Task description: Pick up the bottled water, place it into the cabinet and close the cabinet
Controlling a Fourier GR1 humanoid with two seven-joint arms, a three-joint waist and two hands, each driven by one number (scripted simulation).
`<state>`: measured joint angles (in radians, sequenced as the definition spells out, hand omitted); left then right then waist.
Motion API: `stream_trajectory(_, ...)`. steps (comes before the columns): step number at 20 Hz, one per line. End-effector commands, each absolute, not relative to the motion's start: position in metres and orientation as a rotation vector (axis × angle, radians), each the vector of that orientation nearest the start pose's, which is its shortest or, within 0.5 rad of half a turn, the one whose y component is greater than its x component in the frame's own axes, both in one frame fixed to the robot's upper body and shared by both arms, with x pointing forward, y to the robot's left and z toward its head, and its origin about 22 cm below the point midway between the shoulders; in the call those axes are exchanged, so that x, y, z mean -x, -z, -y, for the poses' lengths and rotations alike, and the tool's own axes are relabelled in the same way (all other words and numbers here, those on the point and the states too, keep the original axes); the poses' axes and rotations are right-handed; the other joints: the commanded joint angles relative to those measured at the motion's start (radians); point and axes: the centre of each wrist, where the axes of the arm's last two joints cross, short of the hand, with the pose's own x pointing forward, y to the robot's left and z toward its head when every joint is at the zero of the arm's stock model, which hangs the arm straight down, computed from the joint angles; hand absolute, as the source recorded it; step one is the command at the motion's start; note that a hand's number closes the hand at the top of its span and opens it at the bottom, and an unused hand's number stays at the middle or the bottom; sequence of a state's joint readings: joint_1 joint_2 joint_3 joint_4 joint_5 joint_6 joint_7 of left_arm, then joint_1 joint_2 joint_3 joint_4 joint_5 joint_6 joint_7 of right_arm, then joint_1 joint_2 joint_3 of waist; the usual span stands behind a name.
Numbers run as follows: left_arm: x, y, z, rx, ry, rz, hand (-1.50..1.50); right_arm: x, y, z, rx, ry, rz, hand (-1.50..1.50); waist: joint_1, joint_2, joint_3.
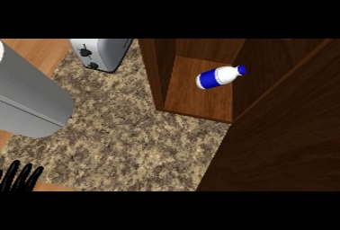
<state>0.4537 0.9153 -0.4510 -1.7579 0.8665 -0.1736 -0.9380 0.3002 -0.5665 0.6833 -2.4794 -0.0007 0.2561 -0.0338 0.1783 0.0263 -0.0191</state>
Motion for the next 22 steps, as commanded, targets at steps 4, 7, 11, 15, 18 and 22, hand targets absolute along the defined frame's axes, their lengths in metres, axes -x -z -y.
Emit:
stream_trajectory(4, -0.105, -0.013, -0.348, 0.501, -0.01, 1.849, -1.5, -0.101, -0.133, 0.16, -0.739, -0.915, 1.705, 1.5, 0.003, 0.009, 0.001)
stream_trajectory(7, -0.11, -0.016, -0.35, 0.517, -0.022, 1.862, -1.5, -0.11, -0.132, 0.16, -0.716, -0.849, 1.72, 1.5, 0.014, 0.023, 0.0)
stream_trajectory(11, -0.113, -0.021, -0.357, 0.512, 0.003, 1.876, -1.5, -0.118, -0.123, 0.151, -0.776, -0.758, 1.644, 1.5, 0.02, 0.026, 0.003)
stream_trajectory(15, -0.117, -0.026, -0.361, 0.497, -0.013, 1.895, -1.5, -0.138, -0.122, 0.142, -0.806, -0.683, 1.62, 1.5, 0.023, 0.026, 0.007)
stream_trajectory(18, -0.117, -0.029, -0.36, 0.529, -0.011, 1.879, -1.5, -0.15, -0.115, 0.131, -0.905, -0.633, 1.558, 1.5, 0.028, 0.027, 0.01)
stream_trajectory(22, -0.111, -0.025, -0.366, 0.492, -0.026, 1.863, -1.5, -0.183, -0.113, 0.133, -0.877, -0.596, 1.526, 1.5, 0.014, 0.018, 0.01)
